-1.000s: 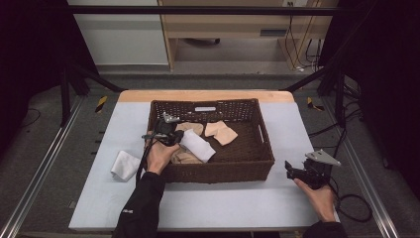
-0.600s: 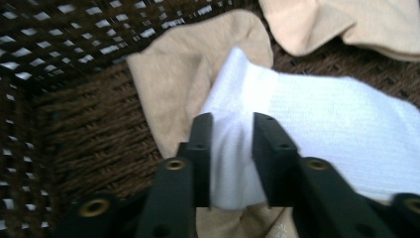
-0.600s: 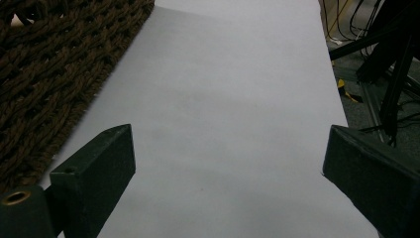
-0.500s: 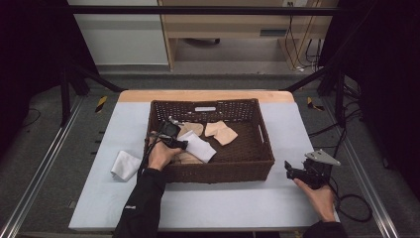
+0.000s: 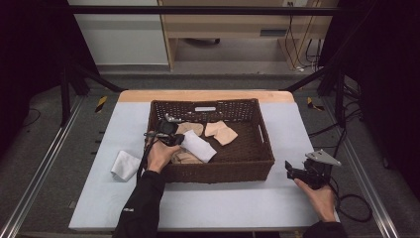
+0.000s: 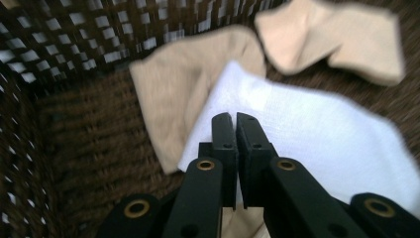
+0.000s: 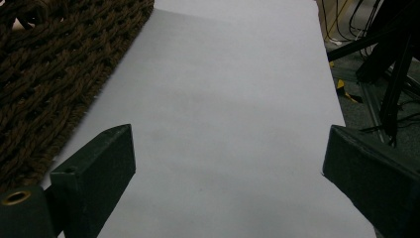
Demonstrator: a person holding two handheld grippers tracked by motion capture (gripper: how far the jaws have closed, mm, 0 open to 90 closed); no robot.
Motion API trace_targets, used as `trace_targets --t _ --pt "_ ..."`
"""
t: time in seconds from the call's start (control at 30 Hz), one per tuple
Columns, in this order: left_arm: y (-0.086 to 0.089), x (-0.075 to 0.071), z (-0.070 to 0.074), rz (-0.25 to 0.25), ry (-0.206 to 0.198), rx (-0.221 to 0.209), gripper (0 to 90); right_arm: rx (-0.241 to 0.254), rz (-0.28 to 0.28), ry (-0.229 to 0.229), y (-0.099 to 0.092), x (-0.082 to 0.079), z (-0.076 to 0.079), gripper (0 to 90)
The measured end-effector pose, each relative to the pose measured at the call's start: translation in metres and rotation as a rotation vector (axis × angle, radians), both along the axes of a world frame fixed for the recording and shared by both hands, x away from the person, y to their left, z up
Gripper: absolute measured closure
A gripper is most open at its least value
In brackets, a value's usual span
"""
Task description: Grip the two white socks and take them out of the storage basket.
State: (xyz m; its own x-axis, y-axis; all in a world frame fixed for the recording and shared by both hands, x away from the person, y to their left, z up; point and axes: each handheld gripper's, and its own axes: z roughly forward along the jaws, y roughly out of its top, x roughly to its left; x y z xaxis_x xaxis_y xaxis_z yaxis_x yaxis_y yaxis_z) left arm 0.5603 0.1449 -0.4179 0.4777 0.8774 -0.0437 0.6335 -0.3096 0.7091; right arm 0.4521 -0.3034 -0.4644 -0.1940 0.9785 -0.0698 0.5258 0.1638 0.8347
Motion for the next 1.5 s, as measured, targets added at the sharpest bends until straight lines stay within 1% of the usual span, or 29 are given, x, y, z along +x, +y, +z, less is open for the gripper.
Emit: trace_targets --t 0.03,0.07,0.13,0.17,0.2,0.27,0.37,0.43,0.47,0.53,0.57,0.63,0.67,0.7,0.8,0.83,0.87,0.97,1.07,1.13,1.17,1.33,1.5 --pt "0.001 -0.002 0.004 -0.006 -0.037 -0.025 86.9 0.000 0.001 0.001 0.000 0.000 0.000 6.4" --pt "0.001 -0.003 0.006 -0.009 -0.059 -0.043 86.9 -0.001 0.001 0.001 0.000 0.000 0.000 6.4" --pt "0.002 -0.006 0.013 -0.015 -0.120 -0.056 87.0 -0.001 -0.001 0.000 0.000 0.000 0.000 6.4" --pt "0.003 -0.008 0.016 -0.014 -0.148 -0.077 87.0 -0.001 -0.002 0.001 0.000 0.001 0.000 6.4" --pt "0.004 -0.009 0.019 -0.014 -0.166 -0.088 87.0 0.000 -0.001 0.002 0.000 0.001 0.000 6.4" --pt "0.006 -0.013 0.025 -0.010 -0.216 -0.115 87.1 -0.002 0.000 0.001 0.000 0.001 0.000 6.4" --pt "0.012 -0.018 0.037 -0.011 -0.278 -0.150 87.2 -0.001 -0.002 0.000 0.000 0.001 0.000 6.4" --pt "0.015 -0.022 0.046 -0.006 -0.320 -0.183 87.2 0.000 -0.002 0.001 0.000 0.001 0.000 6.4" --pt "0.017 -0.024 0.051 -0.006 -0.334 -0.199 87.2 0.000 -0.003 0.000 0.000 0.001 0.000 6.4" --pt "0.020 -0.028 0.059 -0.005 -0.374 -0.224 87.2 0.004 -0.005 0.000 0.000 0.001 0.000 6.4" --pt "0.021 -0.030 0.063 -0.007 -0.385 -0.239 87.2 0.004 -0.005 -0.002 0.000 0.001 0.000 6.4" --pt "0.022 -0.034 0.071 -0.008 -0.422 -0.251 87.3 0.004 -0.006 -0.001 0.000 0.001 0.000 6.4" --pt "0.023 -0.036 0.075 -0.009 -0.432 -0.263 87.3 0.004 -0.006 -0.001 0.000 0.001 0.000 6.4" --pt "0.024 -0.039 0.079 -0.008 -0.449 -0.267 87.3 0.004 -0.006 -0.001 0.000 0.001 0.000 6.4" --pt "0.026 -0.046 0.089 -0.011 -0.483 -0.291 87.4 0.000 -0.004 0.000 0.000 0.001 0.000 6.4" --pt "0.027 -0.048 0.092 -0.016 -0.485 -0.299 87.4 -0.001 -0.004 0.000 0.000 0.001 0.000 6.4" --pt "0.028 -0.051 0.096 -0.015 -0.500 -0.300 87.4 -0.001 -0.004 0.001 -0.001 0.001 0.000 6.4" --pt "0.033 -0.058 0.106 -0.020 -0.526 -0.307 87.4 0.001 -0.006 0.000 0.000 0.001 0.000 6.4" --pt "0.039 -0.066 0.115 -0.018 -0.547 -0.324 87.4 0.003 -0.007 -0.004 -0.001 0.000 0.000 6.4" --pt "0.045 -0.071 0.119 -0.013 -0.560 -0.328 87.4 0.003 -0.008 -0.005 -0.001 0.000 0.000 6.4" --pt "0.048 -0.073 0.121 -0.011 -0.564 -0.331 87.4 0.002 -0.008 -0.005 -0.001 0.000 0.000 6.4" --pt "0.065 -0.085 0.130 0.004 -0.588 -0.374 87.4 0.001 -0.009 -0.008 -0.001 0.000 0.001 6.4" --pt "0.086 -0.097 0.140 0.022 -0.615 -0.400 87.4 -0.001 -0.008 -0.006 -0.001 0.000 0.000 6.4"
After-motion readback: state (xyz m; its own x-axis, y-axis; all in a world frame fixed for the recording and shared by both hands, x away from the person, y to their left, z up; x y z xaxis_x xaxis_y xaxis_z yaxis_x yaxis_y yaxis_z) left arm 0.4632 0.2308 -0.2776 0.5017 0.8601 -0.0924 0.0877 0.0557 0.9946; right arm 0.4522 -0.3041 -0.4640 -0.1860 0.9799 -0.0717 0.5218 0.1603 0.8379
